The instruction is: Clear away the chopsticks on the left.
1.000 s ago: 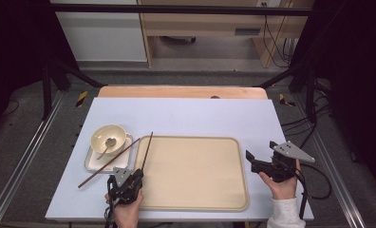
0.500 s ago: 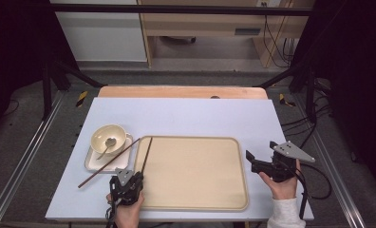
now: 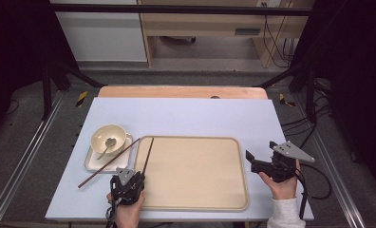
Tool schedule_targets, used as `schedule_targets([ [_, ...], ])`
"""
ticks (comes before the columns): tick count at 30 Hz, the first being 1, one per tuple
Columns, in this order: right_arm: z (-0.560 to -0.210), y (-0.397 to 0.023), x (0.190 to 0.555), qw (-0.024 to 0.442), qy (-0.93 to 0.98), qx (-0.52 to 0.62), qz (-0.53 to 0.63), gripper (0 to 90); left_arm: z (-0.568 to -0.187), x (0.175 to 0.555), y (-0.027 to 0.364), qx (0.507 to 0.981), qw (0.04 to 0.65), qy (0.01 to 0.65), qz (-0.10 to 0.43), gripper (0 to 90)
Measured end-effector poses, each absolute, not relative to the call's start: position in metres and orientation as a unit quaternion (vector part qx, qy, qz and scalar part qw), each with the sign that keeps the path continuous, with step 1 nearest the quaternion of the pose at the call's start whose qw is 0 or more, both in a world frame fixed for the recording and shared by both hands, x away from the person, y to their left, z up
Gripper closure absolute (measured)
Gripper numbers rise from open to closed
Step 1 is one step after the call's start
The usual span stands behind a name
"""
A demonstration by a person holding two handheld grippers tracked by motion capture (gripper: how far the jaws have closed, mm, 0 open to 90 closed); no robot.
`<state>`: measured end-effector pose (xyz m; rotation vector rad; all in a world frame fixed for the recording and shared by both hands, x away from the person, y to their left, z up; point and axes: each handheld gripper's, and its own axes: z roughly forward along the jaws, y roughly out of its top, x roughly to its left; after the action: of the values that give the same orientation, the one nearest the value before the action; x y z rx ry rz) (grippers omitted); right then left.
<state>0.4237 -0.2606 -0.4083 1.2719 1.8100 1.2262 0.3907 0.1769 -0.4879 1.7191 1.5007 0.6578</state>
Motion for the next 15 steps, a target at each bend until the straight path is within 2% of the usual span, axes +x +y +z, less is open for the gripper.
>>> schedule_targets([
  [10,-0.408,-0.261,0.424,0.303,0.682,0.479,0.463,7.0,-0.479,0.388,0.178,0.679,0.395,0.564,0.257,74.7],
  [15,-0.408,-0.262,0.423,0.303,0.682,0.479,0.463,7.0,-0.47,0.388,0.18,0.688,0.428,0.53,0.249,67.0],
])
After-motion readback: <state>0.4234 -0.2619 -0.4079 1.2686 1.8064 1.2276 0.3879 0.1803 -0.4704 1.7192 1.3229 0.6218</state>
